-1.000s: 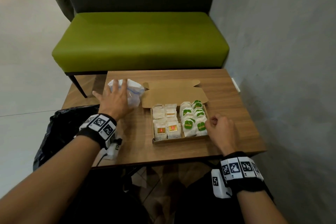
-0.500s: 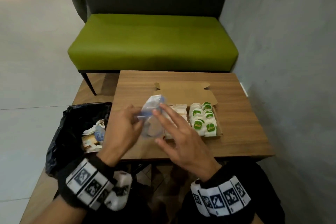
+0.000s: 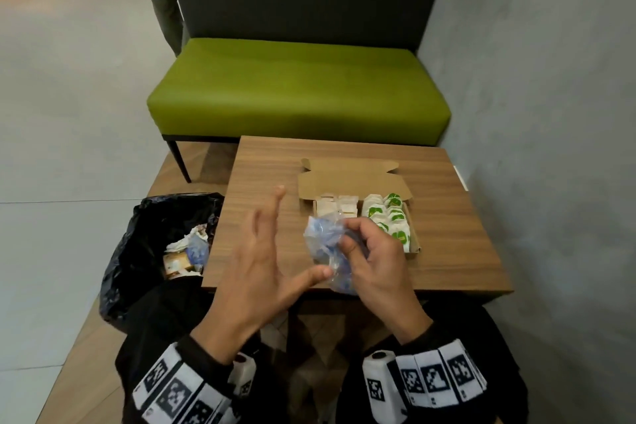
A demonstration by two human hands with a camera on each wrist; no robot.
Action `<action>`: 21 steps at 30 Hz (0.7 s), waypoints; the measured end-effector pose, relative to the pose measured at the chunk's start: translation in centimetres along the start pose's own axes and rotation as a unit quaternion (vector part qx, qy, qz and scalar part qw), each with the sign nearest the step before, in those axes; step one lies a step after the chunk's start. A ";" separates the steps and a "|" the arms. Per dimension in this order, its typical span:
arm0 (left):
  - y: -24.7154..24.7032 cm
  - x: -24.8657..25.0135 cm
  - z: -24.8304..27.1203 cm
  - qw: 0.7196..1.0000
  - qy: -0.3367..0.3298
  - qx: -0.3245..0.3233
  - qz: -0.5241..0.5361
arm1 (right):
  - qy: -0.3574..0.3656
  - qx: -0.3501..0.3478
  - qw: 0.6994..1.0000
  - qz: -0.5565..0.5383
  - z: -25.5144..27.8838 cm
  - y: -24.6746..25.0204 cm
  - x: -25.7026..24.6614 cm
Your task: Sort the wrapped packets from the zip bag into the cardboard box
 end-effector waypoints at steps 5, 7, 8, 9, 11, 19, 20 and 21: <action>-3.5 1.4 1.2 0.982 -0.163 -0.080 -0.046 | -0.104 -0.013 0.984 -0.142 0.5 -2.1 -1.2; -3.4 1.0 1.3 0.987 -0.153 -0.038 -0.026 | -0.133 -0.027 0.976 -0.169 0.8 -2.9 -1.7; -3.1 0.7 1.2 0.989 -0.147 -0.018 -0.016 | -0.133 -0.034 0.976 -0.169 1.0 -3.1 -1.9; -2.8 0.4 1.2 0.990 -0.142 -0.003 -0.004 | -0.120 -0.040 0.980 -0.153 1.2 -3.2 -2.1; -2.2 -0.3 1.2 0.992 -0.128 0.013 0.016 | -0.056 -0.057 0.996 -0.041 1.5 -3.5 -2.5; 0.8 -2.5 1.7 0.997 -0.065 0.008 0.035 | -0.043 -0.085 0.972 0.216 1.6 -2.9 -2.8; 1.5 -3.4 1.7 0.998 -0.050 0.012 0.025 | -0.055 -0.089 0.972 0.209 1.6 -2.5 -2.6; 2.4 -4.4 1.7 0.999 -0.033 0.017 0.016 | -0.067 -0.087 0.973 0.202 1.6 -2.1 -2.4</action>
Point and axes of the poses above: each hand's wrist, its own z-axis away from the middle knuckle, its own y-axis out of the back of the hand, x = y × z, the point moved 4 cm from there along -z, towards the middle knuckle, and after that the axes turned 2 degrees about -y, right-handed, at the moved point
